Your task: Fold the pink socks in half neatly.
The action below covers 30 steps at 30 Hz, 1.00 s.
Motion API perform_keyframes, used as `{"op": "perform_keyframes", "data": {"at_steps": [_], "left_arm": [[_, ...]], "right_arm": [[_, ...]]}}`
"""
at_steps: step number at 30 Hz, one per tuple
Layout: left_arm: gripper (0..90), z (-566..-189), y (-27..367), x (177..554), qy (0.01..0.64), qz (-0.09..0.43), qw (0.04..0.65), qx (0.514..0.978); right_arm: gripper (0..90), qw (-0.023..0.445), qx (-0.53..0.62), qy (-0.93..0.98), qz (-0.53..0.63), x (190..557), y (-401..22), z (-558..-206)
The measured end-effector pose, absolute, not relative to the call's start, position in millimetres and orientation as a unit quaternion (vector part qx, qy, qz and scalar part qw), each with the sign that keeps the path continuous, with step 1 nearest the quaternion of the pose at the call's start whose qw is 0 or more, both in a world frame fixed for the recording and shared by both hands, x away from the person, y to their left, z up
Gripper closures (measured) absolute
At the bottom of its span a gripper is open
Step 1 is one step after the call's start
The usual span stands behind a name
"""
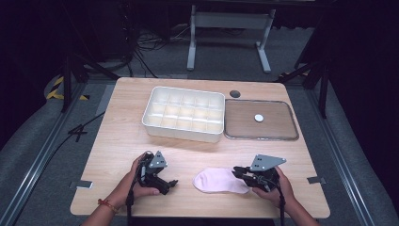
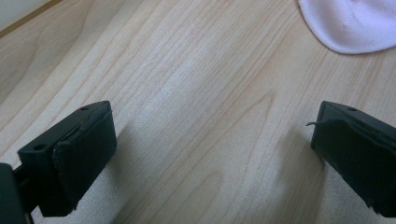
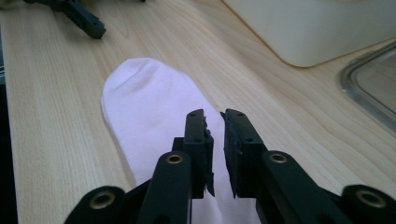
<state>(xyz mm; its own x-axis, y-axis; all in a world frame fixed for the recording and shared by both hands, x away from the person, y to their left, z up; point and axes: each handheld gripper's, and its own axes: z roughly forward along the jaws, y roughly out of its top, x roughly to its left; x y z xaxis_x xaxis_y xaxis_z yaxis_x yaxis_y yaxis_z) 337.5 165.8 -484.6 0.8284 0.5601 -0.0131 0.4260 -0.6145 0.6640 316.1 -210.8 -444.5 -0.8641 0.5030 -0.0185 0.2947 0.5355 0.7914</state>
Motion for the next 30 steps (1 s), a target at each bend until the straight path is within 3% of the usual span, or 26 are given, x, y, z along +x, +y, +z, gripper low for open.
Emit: {"op": "perform_keyframes", "data": {"at_steps": [9, 17, 30], "left_arm": [[1.0, -482.2, 165.0, 338.6, 0.271, 0.095, 0.332, 0.899], [23.9, -476.7, 157.0, 340.4, 0.289, 0.069, 0.361, 0.884], [29.0, -470.0, 96.1, 339.9, 0.266, 0.052, 0.392, 0.879]], "right_arm": [[87.3, 0.104, 0.223, 0.885, 0.395, 319.2, -190.1, -464.2], [88.0, 0.092, 0.209, 0.895, 0.383, 316.8, -180.5, -475.1], [89.0, 0.094, 0.208, 0.893, 0.388, 315.1, -180.2, -477.0]]}}
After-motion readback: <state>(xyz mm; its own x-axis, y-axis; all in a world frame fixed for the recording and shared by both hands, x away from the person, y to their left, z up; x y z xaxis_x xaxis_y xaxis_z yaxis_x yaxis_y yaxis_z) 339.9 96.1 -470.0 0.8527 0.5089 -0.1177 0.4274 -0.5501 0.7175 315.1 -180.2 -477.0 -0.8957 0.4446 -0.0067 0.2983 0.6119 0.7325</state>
